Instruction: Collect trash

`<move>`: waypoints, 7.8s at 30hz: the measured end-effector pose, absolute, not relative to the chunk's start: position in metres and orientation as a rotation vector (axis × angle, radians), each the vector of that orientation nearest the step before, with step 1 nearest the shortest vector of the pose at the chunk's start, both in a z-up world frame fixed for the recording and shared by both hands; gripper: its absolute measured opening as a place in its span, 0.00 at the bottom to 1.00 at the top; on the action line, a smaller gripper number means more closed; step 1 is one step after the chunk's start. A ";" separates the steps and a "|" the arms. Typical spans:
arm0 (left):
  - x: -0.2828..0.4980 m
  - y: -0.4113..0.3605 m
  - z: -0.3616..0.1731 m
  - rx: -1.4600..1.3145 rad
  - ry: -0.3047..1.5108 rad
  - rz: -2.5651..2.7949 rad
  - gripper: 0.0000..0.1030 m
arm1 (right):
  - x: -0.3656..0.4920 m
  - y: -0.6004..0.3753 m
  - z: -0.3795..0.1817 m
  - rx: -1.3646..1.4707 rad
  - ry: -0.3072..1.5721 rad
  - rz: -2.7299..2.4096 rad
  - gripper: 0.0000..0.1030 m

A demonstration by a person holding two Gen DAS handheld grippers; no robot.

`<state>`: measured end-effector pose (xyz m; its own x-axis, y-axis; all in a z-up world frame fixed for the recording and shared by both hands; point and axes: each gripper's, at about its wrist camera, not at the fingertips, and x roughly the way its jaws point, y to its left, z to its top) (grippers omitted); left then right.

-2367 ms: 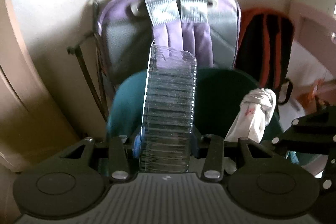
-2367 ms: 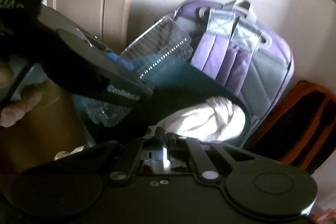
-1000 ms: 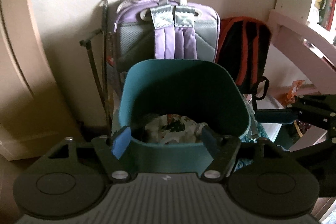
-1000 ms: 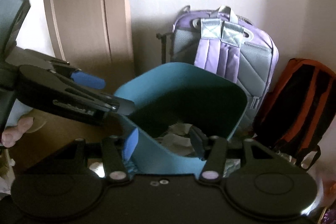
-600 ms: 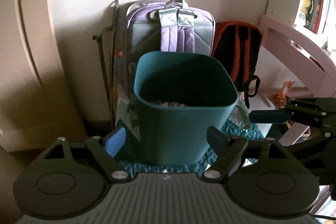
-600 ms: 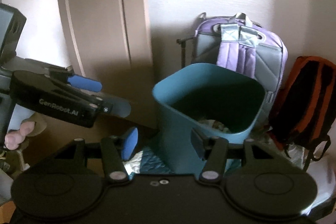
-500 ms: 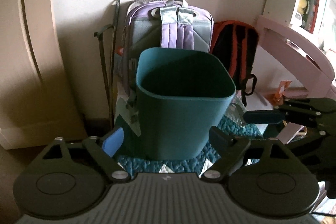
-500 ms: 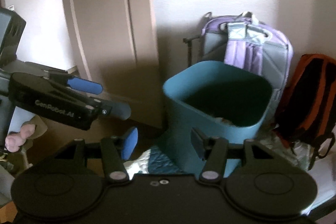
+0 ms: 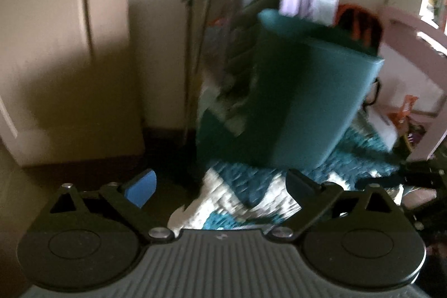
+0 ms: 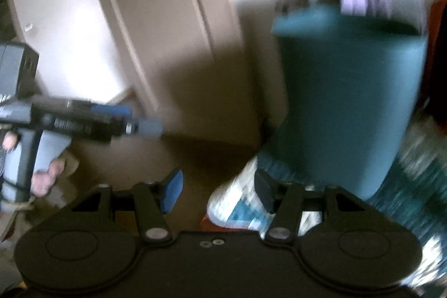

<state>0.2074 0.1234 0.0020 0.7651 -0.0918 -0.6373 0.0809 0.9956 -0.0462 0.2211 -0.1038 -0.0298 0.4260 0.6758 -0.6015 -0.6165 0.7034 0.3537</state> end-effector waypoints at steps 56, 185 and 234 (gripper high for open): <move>0.371 0.190 -0.511 0.243 1.210 -0.172 0.51 | 0.360 0.082 -0.480 -0.008 1.350 0.255 0.48; 0.424 -0.052 0.045 -0.042 0.752 -0.241 0.19 | 0.387 -0.175 0.056 -0.074 0.685 0.426 0.30; 0.244 -0.021 0.129 0.009 0.470 -0.167 0.98 | 0.274 -0.195 0.124 0.018 0.488 0.341 0.54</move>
<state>0.2442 -0.0206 0.1289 0.8783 -0.1584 -0.4511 0.1627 0.9862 -0.0296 0.2737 -0.1951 0.1235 0.8280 0.3258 -0.4564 -0.3174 0.9433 0.0975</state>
